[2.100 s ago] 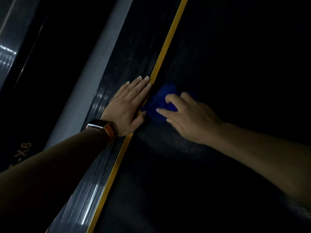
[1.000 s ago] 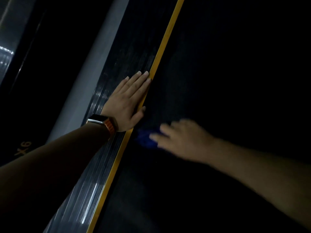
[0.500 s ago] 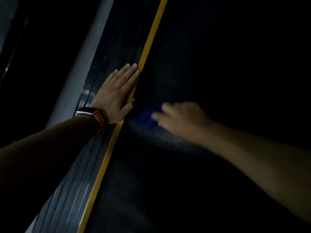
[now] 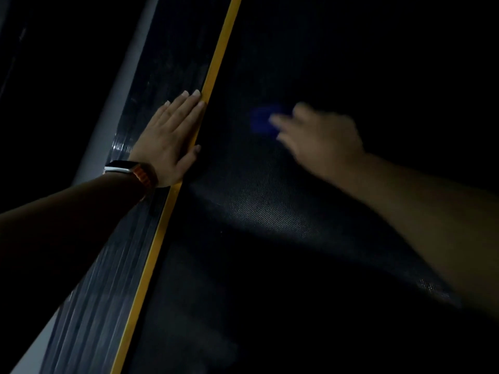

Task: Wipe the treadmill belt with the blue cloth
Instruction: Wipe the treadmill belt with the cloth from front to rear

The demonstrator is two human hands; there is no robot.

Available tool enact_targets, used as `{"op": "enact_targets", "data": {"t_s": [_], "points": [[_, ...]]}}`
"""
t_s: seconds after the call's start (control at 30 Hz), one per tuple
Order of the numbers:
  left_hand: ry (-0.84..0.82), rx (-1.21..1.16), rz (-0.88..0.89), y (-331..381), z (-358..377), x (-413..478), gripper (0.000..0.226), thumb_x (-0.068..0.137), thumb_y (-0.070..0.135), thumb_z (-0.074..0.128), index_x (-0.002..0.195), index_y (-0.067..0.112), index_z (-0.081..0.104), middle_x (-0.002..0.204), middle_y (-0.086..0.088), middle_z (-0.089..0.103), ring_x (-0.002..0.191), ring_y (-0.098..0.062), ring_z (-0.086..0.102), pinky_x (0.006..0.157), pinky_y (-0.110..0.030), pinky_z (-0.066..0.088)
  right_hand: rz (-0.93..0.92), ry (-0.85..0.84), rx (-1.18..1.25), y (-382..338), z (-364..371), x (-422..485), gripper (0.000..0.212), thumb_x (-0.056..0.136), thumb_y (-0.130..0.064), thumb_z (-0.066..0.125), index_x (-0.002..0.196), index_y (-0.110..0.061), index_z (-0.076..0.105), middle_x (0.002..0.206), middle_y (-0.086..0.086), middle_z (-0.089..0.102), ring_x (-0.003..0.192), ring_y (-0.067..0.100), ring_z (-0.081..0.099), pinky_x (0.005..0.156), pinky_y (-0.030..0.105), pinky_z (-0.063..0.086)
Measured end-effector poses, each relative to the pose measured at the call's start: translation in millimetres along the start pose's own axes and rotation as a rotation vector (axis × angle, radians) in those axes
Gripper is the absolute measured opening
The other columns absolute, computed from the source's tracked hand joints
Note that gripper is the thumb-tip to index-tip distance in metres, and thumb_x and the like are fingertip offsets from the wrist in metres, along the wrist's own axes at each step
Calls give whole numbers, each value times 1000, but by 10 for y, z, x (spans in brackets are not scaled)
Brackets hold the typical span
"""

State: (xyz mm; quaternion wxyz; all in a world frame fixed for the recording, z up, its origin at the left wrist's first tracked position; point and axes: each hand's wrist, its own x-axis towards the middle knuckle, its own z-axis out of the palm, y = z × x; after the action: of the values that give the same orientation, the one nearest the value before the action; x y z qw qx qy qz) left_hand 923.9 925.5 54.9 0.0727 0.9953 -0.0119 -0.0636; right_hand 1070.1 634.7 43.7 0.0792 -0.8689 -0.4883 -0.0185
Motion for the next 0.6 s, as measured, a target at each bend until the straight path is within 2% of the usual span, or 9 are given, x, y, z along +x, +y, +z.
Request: {"op": "enact_targets", "data": {"t_s": [0.07, 0.13, 0.2, 0.27, 0.37, 0.43, 0.5, 0.57, 0.6], "points": [[-1, 7, -14, 7, 13, -13, 79, 98, 45, 39, 165, 17, 11, 174, -3, 5, 160, -20, 1, 130, -47, 4, 194, 93, 59, 77, 56, -15, 39, 97, -41, 51, 134, -27, 54, 108, 12, 56, 68, 39, 62, 53, 37, 43], [-3, 16, -9, 14, 9, -26, 79, 97, 45, 39, 166, 16, 11, 174, -3, 5, 160, -20, 0, 129, -48, 4, 217, 76, 101, -281, 166, -380, 41, 94, -42, 55, 132, -27, 57, 103, 12, 58, 58, 36, 59, 49, 35, 43], [-15, 24, -2, 14, -19, -20, 80, 97, 45, 39, 166, 16, 10, 174, -4, 4, 160, -21, 1, 129, -51, 7, 81, 44, 200, -733, 195, -866, 39, 93, -40, 60, 129, -26, 61, 97, 8, 58, 55, 29, 57, 48, 33, 43], [-34, 52, 16, 33, -32, -19, 82, 96, 47, 39, 165, 14, 10, 174, -7, 4, 160, -25, 1, 128, -55, 10, -97, -1, 245, -912, 194, -1172, 39, 93, -38, 61, 129, -25, 61, 98, 5, 59, 64, 25, 58, 57, 35, 46], [-54, 157, 48, 71, -51, -9, 82, 97, 51, 36, 165, 12, 13, 173, -13, 3, 160, -29, 2, 128, -54, 11, -266, -42, 130, -535, 70, -939, 37, 90, -41, 63, 125, -28, 61, 97, 4, 59, 72, 26, 59, 60, 34, 43], [-68, 202, 59, 104, -70, -23, 82, 98, 57, 34, 164, 10, 18, 172, -15, 5, 160, -30, 3, 128, -52, 10, -129, -16, -17, -74, 5, -629, 34, 91, -42, 59, 122, -28, 59, 94, 5, 56, 73, 28, 59, 57, 33, 39], [-100, 214, 114, 236, -49, -29, 84, 98, 61, 34, 163, 10, 19, 172, -13, 11, 160, -30, 6, 128, -53, 11, 115, 79, -59, 255, -8, -447, 37, 92, -40, 60, 126, -26, 60, 93, 8, 57, 70, 31, 60, 54, 33, 42], [-128, 188, 199, 501, 65, -34, 84, 98, 60, 36, 163, 9, 22, 171, -12, 16, 159, -28, 10, 128, -53, 13, 256, 124, 1, 81, 57, -584, 42, 88, -39, 66, 127, -24, 62, 92, 10, 59, 65, 31, 60, 51, 32, 43], [-126, 155, 201, 659, 140, -47, 82, 99, 58, 37, 163, 8, 23, 171, -13, 15, 159, -27, 10, 128, -52, 14, 242, 106, 65, -148, 94, -769, 44, 86, -39, 68, 126, -24, 63, 92, 9, 59, 64, 30, 60, 50, 31, 43]]}}
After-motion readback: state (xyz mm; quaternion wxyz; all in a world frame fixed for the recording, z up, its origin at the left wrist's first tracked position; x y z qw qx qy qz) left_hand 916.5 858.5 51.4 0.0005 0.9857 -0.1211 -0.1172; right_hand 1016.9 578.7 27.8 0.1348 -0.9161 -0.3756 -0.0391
